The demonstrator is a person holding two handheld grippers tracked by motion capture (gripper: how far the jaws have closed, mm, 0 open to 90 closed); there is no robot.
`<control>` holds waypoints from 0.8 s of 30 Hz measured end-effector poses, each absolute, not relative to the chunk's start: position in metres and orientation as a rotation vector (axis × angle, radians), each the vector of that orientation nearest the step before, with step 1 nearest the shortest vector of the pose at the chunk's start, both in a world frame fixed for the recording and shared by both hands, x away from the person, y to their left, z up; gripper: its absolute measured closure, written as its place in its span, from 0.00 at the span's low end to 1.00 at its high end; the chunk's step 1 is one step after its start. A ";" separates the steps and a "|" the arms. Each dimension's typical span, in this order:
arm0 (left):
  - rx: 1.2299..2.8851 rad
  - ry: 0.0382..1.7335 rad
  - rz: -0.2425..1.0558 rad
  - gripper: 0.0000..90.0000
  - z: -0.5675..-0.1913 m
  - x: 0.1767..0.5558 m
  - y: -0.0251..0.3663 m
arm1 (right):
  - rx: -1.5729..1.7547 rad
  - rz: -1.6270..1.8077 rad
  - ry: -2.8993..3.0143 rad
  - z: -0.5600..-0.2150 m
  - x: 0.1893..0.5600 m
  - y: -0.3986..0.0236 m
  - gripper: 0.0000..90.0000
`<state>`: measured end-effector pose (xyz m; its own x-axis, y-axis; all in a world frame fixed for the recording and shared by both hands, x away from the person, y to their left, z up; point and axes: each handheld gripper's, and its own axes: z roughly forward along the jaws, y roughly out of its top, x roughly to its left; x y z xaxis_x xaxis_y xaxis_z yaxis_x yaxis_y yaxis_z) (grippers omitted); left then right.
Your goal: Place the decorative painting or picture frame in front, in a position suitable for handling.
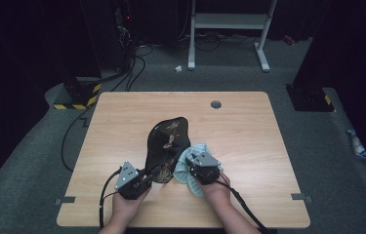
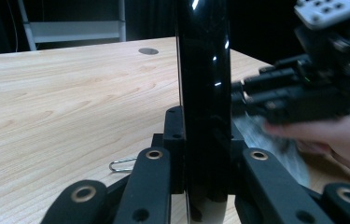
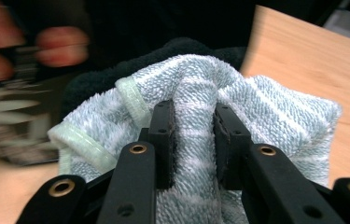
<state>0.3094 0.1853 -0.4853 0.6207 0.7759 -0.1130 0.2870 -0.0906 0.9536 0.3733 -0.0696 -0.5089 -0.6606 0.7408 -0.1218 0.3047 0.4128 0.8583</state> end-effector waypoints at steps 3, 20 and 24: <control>1.663 0.889 0.515 0.88 -0.485 0.309 0.185 | 0.813 1.215 2.222 -0.510 0.353 -0.058 0.79; 1.659 0.903 0.501 0.88 -0.485 0.310 0.185 | 0.775 1.166 2.298 -0.518 0.346 -0.049 0.80; 1.659 0.906 0.497 0.88 -0.485 0.310 0.185 | 0.854 1.122 2.255 -0.517 0.367 -0.061 0.80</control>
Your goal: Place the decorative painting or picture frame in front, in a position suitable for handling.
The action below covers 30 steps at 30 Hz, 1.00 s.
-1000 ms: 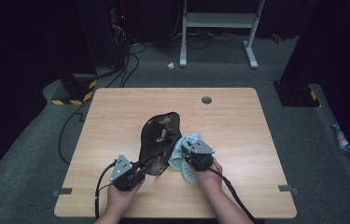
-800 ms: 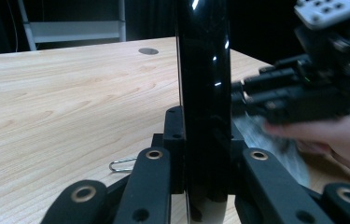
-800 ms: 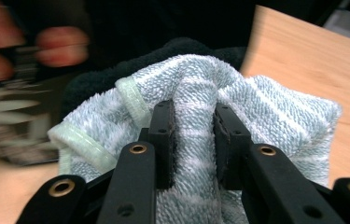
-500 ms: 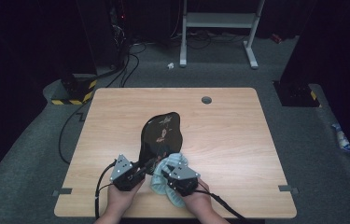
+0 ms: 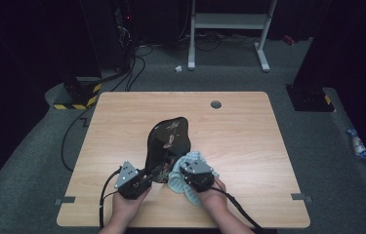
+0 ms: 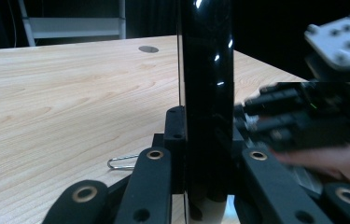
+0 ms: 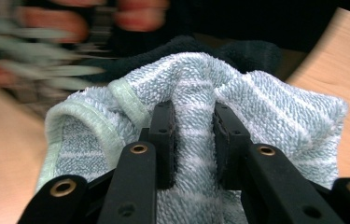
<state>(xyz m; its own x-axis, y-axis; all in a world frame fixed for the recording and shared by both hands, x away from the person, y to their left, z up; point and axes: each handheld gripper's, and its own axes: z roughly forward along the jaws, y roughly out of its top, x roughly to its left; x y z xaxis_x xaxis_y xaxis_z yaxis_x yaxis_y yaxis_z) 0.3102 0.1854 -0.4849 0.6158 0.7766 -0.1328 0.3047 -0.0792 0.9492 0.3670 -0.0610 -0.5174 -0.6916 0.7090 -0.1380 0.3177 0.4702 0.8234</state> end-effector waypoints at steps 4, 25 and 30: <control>1.657 0.908 0.491 0.89 -0.485 0.310 0.186 | 0.915 1.053 2.213 -0.516 0.388 -0.075 0.80; 1.648 0.922 0.481 0.89 -0.485 0.311 0.185 | 0.770 1.126 2.353 -0.521 0.335 -0.039 0.80; 1.649 0.921 0.480 0.89 -0.485 0.310 0.185 | 0.708 1.147 2.397 -0.521 0.319 -0.028 0.80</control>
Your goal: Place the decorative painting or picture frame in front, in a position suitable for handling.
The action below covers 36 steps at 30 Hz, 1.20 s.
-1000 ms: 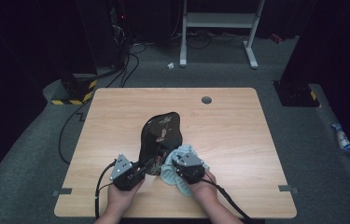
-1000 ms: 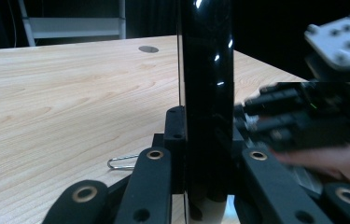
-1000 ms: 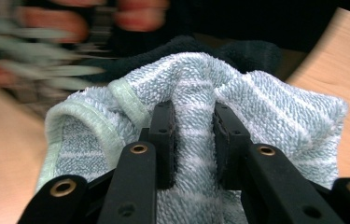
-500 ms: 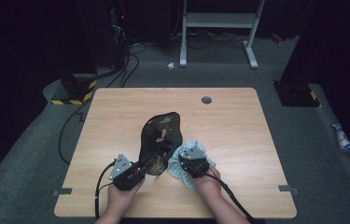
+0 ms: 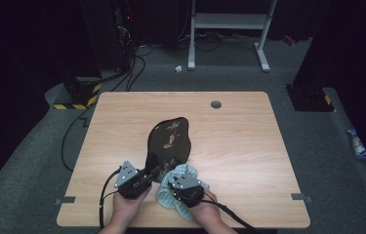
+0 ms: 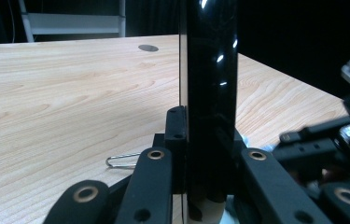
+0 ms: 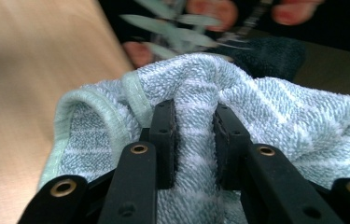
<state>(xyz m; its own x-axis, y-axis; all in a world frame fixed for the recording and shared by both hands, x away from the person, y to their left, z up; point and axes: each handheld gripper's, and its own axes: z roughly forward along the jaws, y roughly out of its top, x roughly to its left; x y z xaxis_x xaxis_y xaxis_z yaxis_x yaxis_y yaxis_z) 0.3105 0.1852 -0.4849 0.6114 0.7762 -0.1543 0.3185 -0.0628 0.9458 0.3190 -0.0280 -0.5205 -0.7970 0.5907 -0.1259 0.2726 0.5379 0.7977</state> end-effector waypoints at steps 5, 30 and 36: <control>1.650 0.922 0.478 0.89 -0.485 0.311 0.185 | 0.713 1.137 2.403 -0.520 0.325 -0.031 0.80; 1.646 0.929 0.478 0.89 -0.485 0.311 0.186 | 0.862 1.004 2.309 -0.519 0.376 -0.062 0.80; 1.644 0.932 0.480 0.89 -0.485 0.310 0.185 | 0.760 1.095 2.379 -0.519 0.341 -0.040 0.80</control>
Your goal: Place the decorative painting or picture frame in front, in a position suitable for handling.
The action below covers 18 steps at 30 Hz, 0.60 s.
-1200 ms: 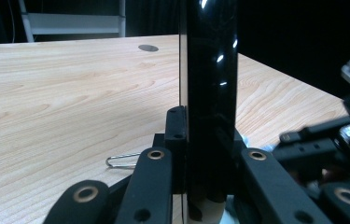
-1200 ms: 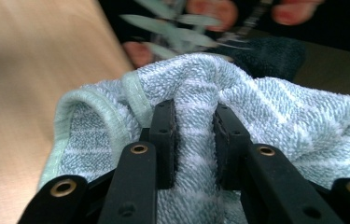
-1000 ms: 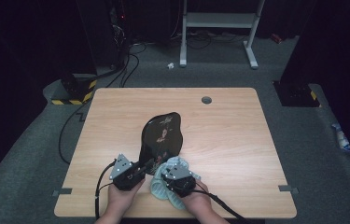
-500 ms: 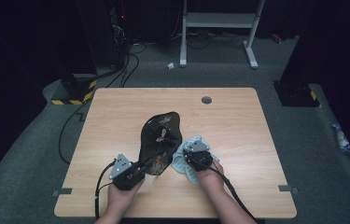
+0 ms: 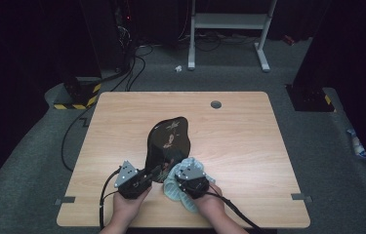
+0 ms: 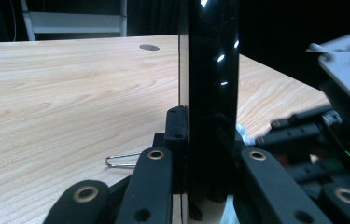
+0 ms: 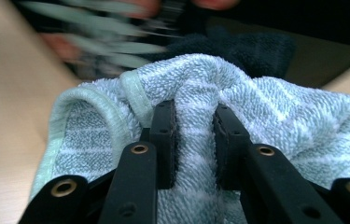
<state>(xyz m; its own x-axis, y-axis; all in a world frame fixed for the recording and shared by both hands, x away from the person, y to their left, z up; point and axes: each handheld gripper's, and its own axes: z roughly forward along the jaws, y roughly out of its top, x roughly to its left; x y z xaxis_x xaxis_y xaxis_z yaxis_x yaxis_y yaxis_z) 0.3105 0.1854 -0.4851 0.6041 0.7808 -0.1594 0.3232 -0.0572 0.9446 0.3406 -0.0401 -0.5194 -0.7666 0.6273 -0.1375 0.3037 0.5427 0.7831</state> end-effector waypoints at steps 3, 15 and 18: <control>1.644 0.933 0.481 0.89 -0.485 0.310 0.185 | 0.733 1.111 2.393 -0.519 0.332 -0.035 0.80; 1.636 0.906 0.465 0.73 -0.478 0.304 0.188 | 0.748 1.107 2.386 -0.519 0.333 -0.038 0.80; 1.637 0.896 0.471 0.71 -0.477 0.300 0.192 | 0.745 1.103 2.383 -0.519 0.335 -0.038 0.80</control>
